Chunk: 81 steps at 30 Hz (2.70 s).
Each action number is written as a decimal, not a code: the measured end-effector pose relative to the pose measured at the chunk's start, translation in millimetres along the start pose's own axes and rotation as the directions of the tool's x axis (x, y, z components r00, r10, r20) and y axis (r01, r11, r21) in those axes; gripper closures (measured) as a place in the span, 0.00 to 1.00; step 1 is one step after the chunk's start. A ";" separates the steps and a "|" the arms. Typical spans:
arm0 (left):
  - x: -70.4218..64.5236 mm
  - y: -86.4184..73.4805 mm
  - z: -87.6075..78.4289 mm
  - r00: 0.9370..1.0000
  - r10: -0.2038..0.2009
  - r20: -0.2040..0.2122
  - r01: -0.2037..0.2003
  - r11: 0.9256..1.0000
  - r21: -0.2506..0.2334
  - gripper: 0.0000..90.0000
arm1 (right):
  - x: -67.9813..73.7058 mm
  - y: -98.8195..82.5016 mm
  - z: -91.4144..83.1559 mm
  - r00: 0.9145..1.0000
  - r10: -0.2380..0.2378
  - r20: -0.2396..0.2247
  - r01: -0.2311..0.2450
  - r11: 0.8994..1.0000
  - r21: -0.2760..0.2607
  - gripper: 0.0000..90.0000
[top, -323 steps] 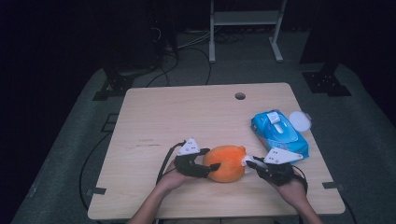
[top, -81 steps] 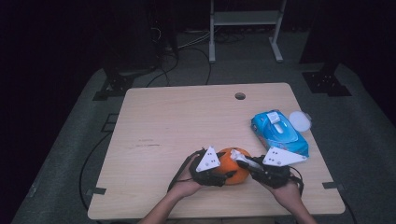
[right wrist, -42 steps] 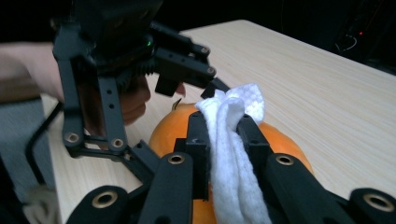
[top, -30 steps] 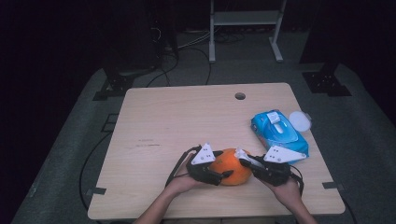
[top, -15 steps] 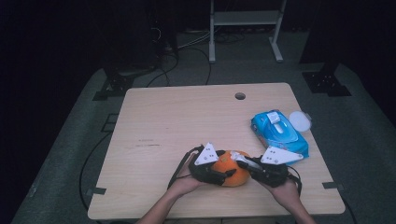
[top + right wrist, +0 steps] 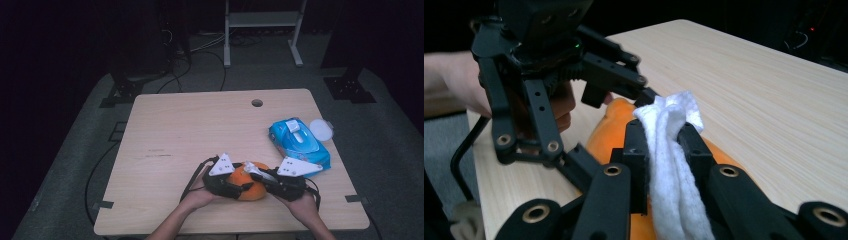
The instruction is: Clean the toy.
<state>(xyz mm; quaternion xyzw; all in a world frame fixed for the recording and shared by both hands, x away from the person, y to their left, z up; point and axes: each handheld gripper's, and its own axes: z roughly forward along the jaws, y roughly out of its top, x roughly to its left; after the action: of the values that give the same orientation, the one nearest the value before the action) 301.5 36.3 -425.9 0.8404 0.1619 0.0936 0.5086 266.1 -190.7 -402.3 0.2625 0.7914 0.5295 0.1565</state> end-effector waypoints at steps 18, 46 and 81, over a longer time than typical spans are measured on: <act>10.9 -6.2 -4.3 1.000 -0.019 0.013 0.020 0.999 -0.029 0.39 | 2.0 -1.6 -2.0 0.999 -0.031 0.028 0.031 1.000 0.004 0.86; 40.3 -19.5 -8.5 0.949 -0.314 -0.035 0.310 0.946 -0.096 0.33 | 0.7 -12.8 6.9 0.998 -0.065 0.027 0.062 0.993 0.097 0.86; -5.9 -11.0 3.4 0.997 0.076 0.004 -0.076 0.997 -0.034 0.27 | -13.2 -10.0 -11.7 0.995 0.068 -0.074 -0.069 0.998 -0.006 0.86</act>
<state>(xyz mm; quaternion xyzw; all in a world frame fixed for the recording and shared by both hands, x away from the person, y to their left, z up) 295.1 36.1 -437.2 0.8376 0.1271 0.1133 0.5191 268.2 -210.2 -407.3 0.2689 0.7850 0.5472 0.1098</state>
